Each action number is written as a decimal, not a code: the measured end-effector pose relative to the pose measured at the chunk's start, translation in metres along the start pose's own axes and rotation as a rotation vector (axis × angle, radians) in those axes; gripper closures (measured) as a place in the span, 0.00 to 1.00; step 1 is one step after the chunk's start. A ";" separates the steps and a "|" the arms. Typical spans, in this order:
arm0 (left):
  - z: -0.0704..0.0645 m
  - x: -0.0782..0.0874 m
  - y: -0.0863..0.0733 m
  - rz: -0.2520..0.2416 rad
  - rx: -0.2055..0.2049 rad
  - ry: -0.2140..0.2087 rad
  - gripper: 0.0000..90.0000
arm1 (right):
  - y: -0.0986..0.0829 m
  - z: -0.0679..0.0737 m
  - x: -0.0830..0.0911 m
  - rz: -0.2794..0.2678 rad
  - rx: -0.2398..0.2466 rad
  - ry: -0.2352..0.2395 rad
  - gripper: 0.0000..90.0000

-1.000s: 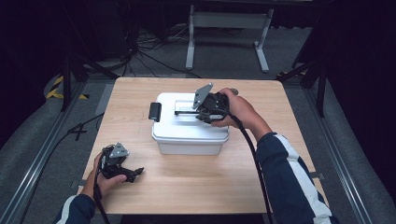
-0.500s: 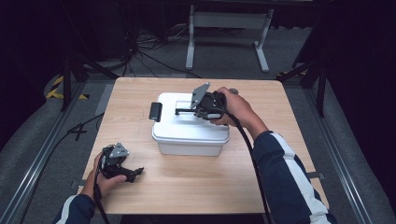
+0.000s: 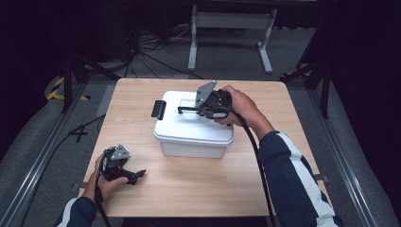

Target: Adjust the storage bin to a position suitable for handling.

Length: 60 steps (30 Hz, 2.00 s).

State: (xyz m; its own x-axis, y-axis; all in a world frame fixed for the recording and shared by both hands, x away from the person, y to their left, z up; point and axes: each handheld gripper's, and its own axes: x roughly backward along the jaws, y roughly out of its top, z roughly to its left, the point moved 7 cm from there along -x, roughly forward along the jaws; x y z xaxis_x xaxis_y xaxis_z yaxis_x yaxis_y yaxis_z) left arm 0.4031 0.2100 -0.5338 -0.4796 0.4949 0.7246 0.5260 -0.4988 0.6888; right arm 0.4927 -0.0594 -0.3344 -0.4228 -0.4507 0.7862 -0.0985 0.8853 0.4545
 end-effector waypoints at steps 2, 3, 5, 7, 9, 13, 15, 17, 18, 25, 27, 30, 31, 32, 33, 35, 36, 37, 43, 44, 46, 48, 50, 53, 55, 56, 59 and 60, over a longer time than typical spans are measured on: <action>0.000 0.000 0.000 -0.001 0.000 0.000 0.00 | 0.001 -0.001 0.002 -0.008 -0.002 -0.004 0.94; 0.000 0.000 0.000 0.000 0.000 0.000 0.00 | 0.001 -0.001 0.004 -0.010 0.000 -0.005 0.94; 0.000 0.000 0.000 -0.001 0.000 0.000 0.00 | 0.001 -0.002 0.006 -0.017 -0.009 -0.008 0.94; 0.000 0.000 0.000 -0.001 -0.001 0.000 0.00 | 0.001 -0.003 0.008 -0.022 -0.011 -0.020 0.94; 0.000 0.000 0.000 0.000 0.000 0.000 0.00 | 0.000 -0.003 0.010 -0.030 -0.012 -0.011 0.94; 0.000 0.000 0.000 -0.001 -0.001 0.000 0.00 | 0.000 -0.004 0.013 -0.045 -0.011 -0.012 0.94; 0.000 0.000 0.000 0.003 -0.001 -0.002 0.00 | -0.001 -0.004 0.015 -0.043 -0.012 -0.019 0.94; 0.000 0.000 0.000 0.003 -0.001 -0.002 0.00 | -0.002 -0.005 0.019 -0.051 -0.011 -0.022 0.94; 0.000 0.000 0.000 0.003 -0.002 -0.002 0.00 | -0.002 -0.005 0.021 -0.061 -0.011 -0.027 0.94; 0.000 0.000 0.000 0.003 -0.001 -0.002 0.00 | -0.009 -0.006 0.034 -0.076 -0.015 -0.039 0.94; 0.000 0.000 0.000 0.004 -0.001 -0.002 0.00 | -0.013 -0.007 0.039 -0.079 -0.019 -0.039 0.94; 0.000 0.000 0.000 -0.001 0.000 0.000 0.00 | -0.019 -0.008 0.045 -0.085 -0.027 -0.044 0.94; 0.000 0.000 0.000 0.000 0.000 0.000 0.00 | -0.020 -0.008 0.046 -0.088 -0.032 -0.045 0.94; 0.000 0.000 0.000 -0.001 -0.001 0.000 0.00 | -0.023 -0.008 0.049 -0.092 -0.032 -0.046 0.94; 0.000 0.000 0.000 -0.001 -0.001 0.001 0.00 | -0.026 -0.009 0.051 -0.092 -0.034 -0.049 0.94; 0.000 0.000 0.000 0.000 0.000 0.000 0.00 | -0.031 -0.009 0.056 -0.101 -0.037 -0.057 0.94; 0.000 0.000 0.000 -0.001 -0.001 0.000 0.00 | -0.035 -0.010 0.061 -0.101 -0.040 -0.063 0.94; 0.000 0.000 0.000 0.000 0.000 0.000 0.00 | -0.037 -0.011 0.064 -0.106 -0.043 -0.064 0.94; 0.000 0.000 0.000 0.000 0.000 0.000 0.00 | -0.063 -0.017 0.083 -0.107 -0.075 -0.102 0.94; 0.000 0.000 0.000 0.000 0.000 0.001 0.00 | -0.068 -0.017 0.087 -0.103 -0.085 -0.108 0.94; 0.000 0.000 0.000 0.000 0.000 0.001 0.00 | -0.077 -0.019 0.092 -0.103 -0.095 -0.121 0.94; 0.000 0.000 0.000 -0.001 0.000 0.000 0.00 | -0.087 -0.020 0.098 -0.101 -0.107 -0.131 0.94; 0.000 0.000 0.000 -0.001 0.000 0.001 0.00 | -0.095 -0.020 0.102 -0.097 -0.119 -0.138 0.94; 0.000 0.000 0.000 -0.001 -0.001 0.001 0.00 | -0.113 -0.021 0.109 -0.093 -0.148 -0.150 0.94; 0.000 0.000 0.000 0.001 0.002 -0.001 0.00 | -0.124 -0.022 0.112 -0.090 -0.163 -0.159 0.94; 0.000 0.000 0.000 -0.001 0.000 0.001 0.00 | -0.129 -0.023 0.114 -0.090 -0.172 -0.165 0.94; 0.000 0.000 0.000 -0.001 0.000 0.001 0.00 | -0.138 -0.023 0.119 -0.095 -0.191 -0.176 0.94; 0.000 0.000 0.000 0.003 -0.001 -0.001 0.00 | -0.148 -0.024 0.124 -0.097 -0.207 -0.186 0.94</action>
State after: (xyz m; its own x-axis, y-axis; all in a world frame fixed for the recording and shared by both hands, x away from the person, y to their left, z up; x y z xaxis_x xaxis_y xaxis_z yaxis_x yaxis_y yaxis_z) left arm 0.4029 0.2102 -0.5339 -0.4773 0.4942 0.7266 0.5266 -0.5011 0.6867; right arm 0.4764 -0.2486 -0.2943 -0.5801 -0.4862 0.6535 0.0315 0.7883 0.6145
